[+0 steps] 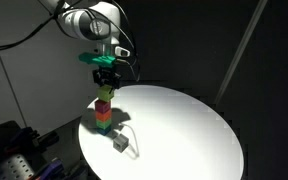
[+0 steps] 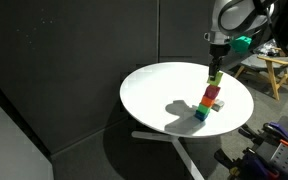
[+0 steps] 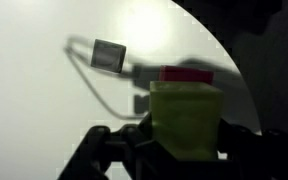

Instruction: Put the yellow block on top of the pink block

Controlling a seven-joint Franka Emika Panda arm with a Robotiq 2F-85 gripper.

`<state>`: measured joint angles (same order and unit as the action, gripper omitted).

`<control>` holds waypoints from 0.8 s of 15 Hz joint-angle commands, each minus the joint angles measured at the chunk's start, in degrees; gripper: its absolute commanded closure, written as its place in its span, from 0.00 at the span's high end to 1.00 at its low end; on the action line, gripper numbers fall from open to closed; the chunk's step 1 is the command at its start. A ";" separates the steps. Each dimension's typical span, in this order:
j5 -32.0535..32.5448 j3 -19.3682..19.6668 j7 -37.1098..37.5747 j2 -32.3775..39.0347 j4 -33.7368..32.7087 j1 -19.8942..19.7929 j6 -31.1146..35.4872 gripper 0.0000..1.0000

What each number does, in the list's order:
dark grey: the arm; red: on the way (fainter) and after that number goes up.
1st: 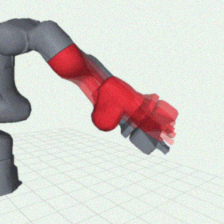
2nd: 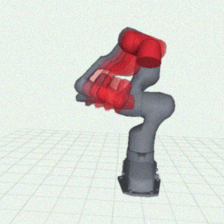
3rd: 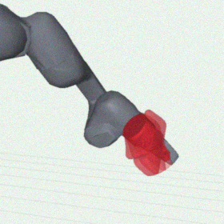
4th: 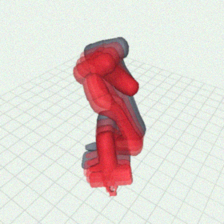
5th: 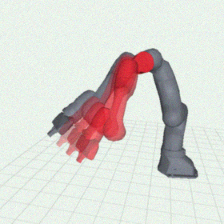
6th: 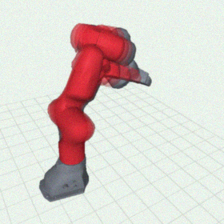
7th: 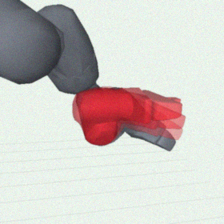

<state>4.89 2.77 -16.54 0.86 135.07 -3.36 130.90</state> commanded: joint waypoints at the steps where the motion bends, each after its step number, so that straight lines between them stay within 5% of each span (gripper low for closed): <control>1: 1.27 -0.25 0.72 -2.03 0.83 0.47 -2.07 0.25; 12: 1.21 -0.94 4.75 -1.90 1.09 0.95 -2.04 0.25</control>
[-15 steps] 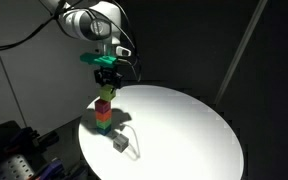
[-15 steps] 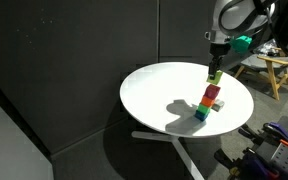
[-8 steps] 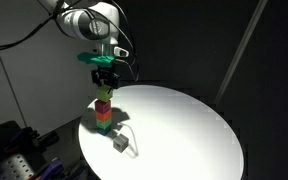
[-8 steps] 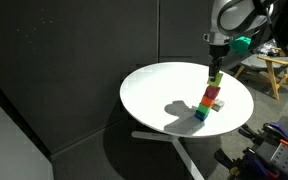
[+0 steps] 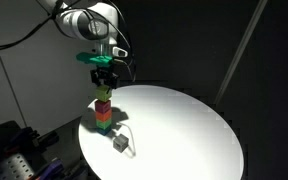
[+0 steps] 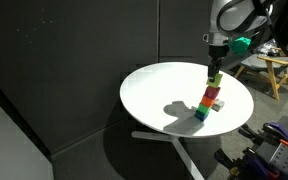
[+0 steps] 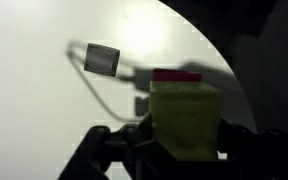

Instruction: Put the yellow block on top of the pink block

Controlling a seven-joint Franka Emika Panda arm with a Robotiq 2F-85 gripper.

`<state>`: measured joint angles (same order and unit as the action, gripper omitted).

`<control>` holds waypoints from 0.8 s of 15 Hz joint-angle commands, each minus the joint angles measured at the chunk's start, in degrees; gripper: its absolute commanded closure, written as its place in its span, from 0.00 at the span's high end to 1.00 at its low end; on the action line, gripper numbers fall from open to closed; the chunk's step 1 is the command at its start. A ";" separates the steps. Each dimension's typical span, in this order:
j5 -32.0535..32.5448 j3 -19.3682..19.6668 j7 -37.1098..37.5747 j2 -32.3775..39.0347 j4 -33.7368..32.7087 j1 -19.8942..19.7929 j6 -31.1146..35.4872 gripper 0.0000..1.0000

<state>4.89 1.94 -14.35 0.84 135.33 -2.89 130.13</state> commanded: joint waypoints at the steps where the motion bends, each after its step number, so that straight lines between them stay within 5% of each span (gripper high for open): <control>1: 1.30 -0.17 3.23 -1.81 0.79 0.50 -1.28 0.25; 12: 1.57 -0.18 5.83 -0.68 0.12 0.49 -1.48 0.25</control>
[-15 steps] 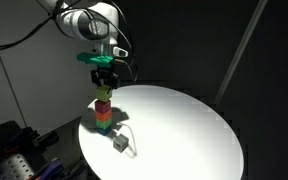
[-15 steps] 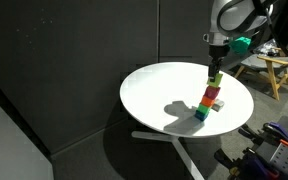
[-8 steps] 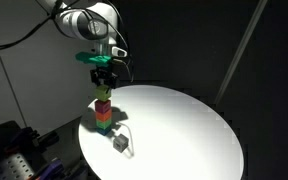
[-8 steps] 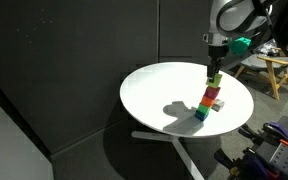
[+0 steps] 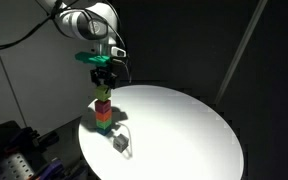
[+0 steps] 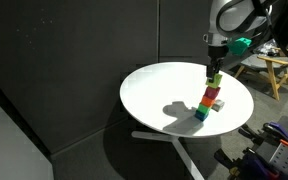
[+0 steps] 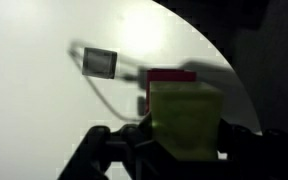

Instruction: Put the yellow block on top of the pink block

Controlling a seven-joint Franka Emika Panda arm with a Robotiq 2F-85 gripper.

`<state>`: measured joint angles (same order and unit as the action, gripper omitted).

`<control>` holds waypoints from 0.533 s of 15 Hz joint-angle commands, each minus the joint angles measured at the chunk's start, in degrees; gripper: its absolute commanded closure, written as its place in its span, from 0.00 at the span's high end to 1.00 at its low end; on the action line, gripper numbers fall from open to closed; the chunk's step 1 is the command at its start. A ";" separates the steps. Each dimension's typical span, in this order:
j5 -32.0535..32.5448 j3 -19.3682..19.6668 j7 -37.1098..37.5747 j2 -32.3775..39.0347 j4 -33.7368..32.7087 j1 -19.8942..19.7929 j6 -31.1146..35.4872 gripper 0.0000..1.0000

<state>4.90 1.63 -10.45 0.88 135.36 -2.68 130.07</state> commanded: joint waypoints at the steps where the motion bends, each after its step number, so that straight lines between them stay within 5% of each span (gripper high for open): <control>1: 1.54 0.15 1.95 -0.59 0.04 0.27 -1.44 0.25; 8: 1.68 0.25 2.15 0.01 -0.07 0.20 -1.52 0.25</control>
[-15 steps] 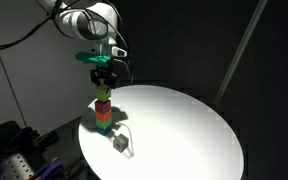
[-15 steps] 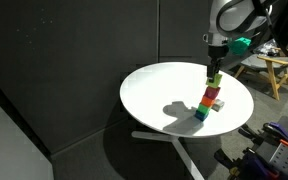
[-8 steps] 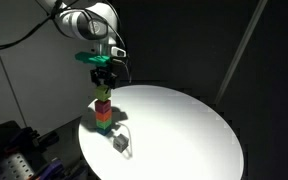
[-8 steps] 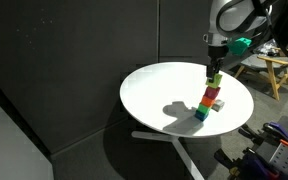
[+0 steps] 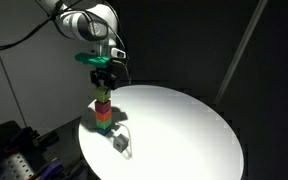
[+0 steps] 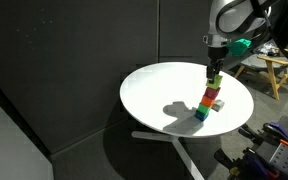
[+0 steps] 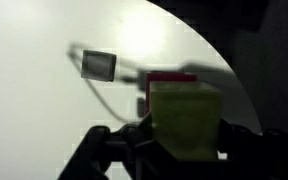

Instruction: Put the yellow block on top of the pink block

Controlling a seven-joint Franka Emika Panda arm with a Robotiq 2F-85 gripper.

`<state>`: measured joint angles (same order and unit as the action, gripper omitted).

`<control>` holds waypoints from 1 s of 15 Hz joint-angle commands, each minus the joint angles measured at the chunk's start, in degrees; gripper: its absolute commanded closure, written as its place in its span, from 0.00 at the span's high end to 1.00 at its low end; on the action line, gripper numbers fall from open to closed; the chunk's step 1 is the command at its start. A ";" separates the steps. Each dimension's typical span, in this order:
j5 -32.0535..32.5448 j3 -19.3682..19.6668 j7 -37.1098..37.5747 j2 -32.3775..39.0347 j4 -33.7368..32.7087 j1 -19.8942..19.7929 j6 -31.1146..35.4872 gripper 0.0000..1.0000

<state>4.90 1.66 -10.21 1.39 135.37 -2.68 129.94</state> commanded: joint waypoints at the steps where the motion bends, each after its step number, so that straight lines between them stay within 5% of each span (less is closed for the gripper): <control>1: 1.73 0.23 1.97 -0.44 -0.07 0.20 -1.37 0.25; 5: 1.95 0.34 2.13 -0.25 -0.16 0.13 -1.43 0.31; 6: 2.03 0.38 2.18 -0.25 -0.16 0.12 -1.45 0.57; 7: 2.08 0.41 2.24 -0.24 -0.17 0.11 -1.52 0.73; 11: 2.20 0.44 2.67 -0.10 -0.18 0.14 -1.55 0.96; 15: 1.99 0.55 2.37 -0.35 -0.24 0.03 -1.88 1.00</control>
<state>5.23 1.91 -9.30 1.73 135.37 -2.69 129.76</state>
